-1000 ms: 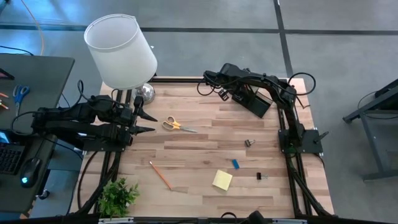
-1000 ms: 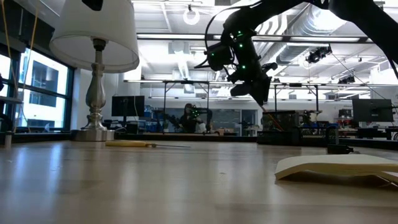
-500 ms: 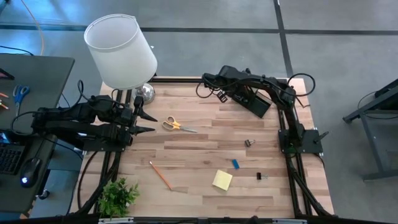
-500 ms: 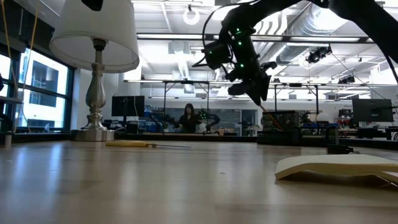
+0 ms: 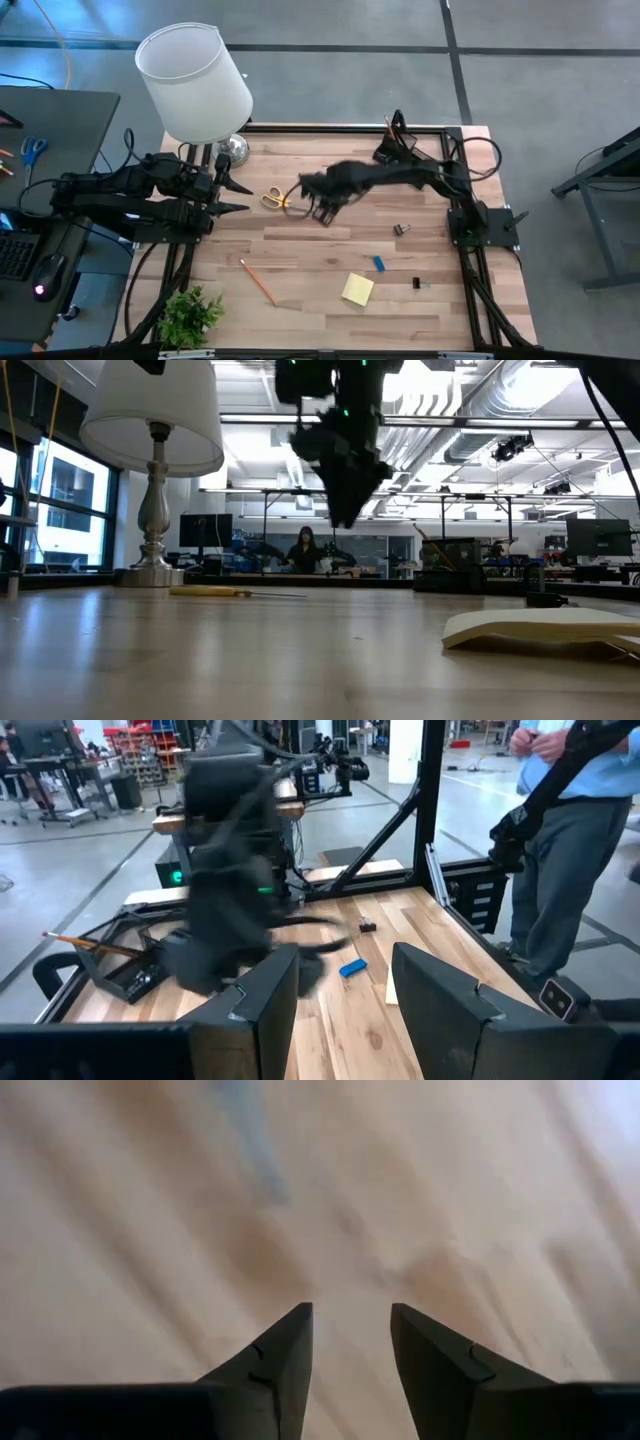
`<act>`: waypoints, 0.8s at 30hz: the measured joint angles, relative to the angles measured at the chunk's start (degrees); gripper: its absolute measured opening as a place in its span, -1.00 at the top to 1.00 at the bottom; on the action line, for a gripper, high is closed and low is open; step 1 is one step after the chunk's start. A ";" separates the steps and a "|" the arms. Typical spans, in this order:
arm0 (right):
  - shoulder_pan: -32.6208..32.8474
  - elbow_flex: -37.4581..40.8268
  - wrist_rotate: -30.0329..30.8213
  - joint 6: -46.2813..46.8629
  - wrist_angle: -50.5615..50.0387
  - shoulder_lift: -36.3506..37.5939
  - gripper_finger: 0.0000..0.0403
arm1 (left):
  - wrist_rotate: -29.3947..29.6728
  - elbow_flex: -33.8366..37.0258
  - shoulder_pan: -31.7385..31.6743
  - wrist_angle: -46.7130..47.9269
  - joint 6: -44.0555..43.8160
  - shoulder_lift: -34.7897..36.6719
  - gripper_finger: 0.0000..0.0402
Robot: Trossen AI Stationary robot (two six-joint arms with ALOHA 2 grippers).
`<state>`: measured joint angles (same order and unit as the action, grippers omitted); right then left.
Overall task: Pick and place office supplies into organizer
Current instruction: Put the top black binder clip into the mesh desk organizer
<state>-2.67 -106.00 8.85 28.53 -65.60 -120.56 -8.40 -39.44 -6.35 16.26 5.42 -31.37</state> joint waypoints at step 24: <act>27.24 0.00 13.55 9.03 4.94 8.39 0.41 | -0.17 0.00 0.00 0.52 -0.94 -0.01 0.23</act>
<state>24.56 -106.00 22.40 37.56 -60.67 -112.17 -8.58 -39.44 -6.35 16.78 4.48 -31.38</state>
